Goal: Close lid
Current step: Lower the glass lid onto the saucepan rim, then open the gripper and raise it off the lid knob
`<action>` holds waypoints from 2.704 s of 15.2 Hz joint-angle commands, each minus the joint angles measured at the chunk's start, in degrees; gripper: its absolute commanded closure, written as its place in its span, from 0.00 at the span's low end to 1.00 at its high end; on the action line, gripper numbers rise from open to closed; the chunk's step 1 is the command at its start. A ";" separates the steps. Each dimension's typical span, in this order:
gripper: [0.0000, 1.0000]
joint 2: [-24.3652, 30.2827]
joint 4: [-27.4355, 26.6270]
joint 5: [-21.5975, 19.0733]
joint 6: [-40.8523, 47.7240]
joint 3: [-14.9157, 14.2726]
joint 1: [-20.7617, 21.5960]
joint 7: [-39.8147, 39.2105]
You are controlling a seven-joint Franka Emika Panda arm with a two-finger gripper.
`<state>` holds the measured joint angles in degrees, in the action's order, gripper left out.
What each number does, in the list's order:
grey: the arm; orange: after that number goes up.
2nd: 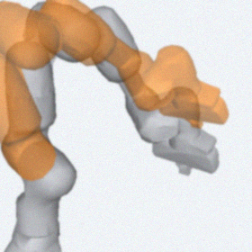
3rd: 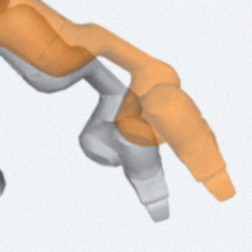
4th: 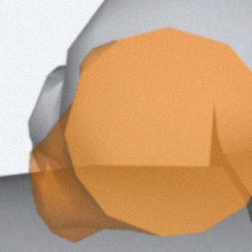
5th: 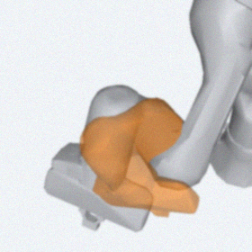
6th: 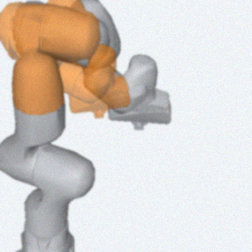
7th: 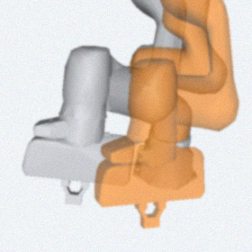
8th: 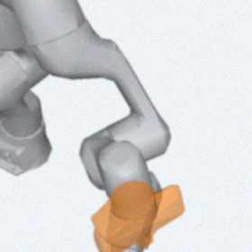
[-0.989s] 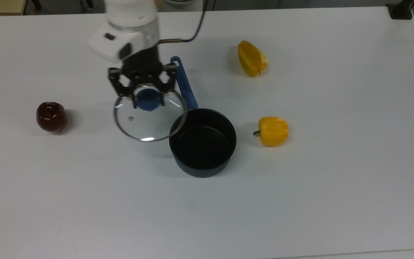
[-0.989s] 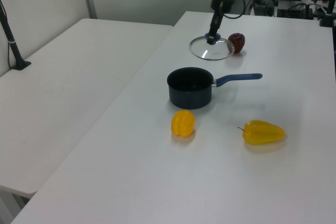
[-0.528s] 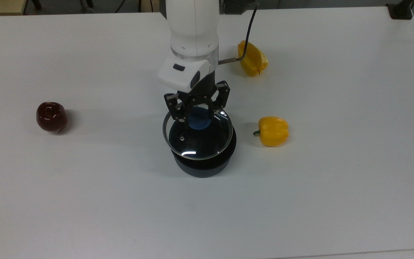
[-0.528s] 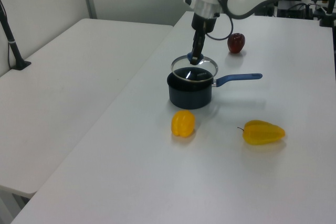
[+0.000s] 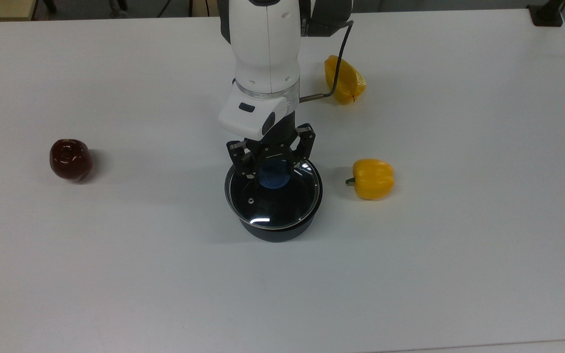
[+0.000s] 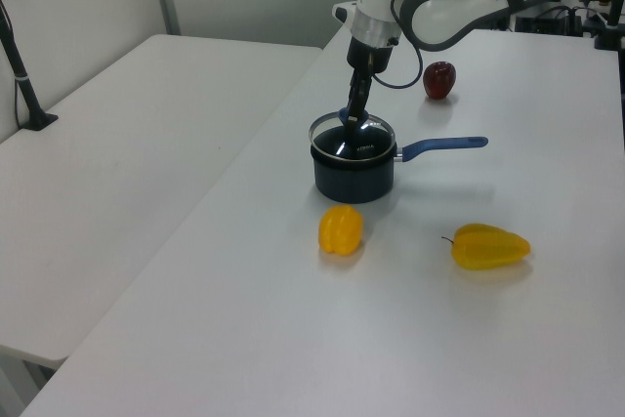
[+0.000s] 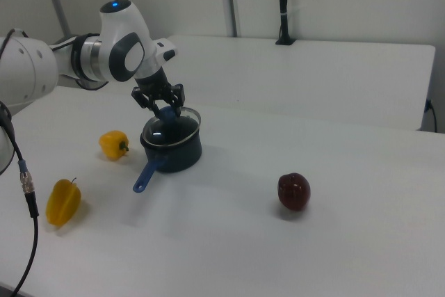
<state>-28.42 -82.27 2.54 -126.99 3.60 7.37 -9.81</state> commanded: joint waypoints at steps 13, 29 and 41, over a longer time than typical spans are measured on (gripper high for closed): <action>0.56 0.03 0.01 -0.16 1.75 -0.08 0.54 1.02; 0.00 3.71 -2.71 0.54 4.37 -0.26 0.19 3.56; 0.00 29.54 -12.63 0.98 32.16 -1.57 -5.61 6.38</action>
<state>-7.03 -86.94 2.69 -95.47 2.86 1.86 -5.02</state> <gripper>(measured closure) 0.000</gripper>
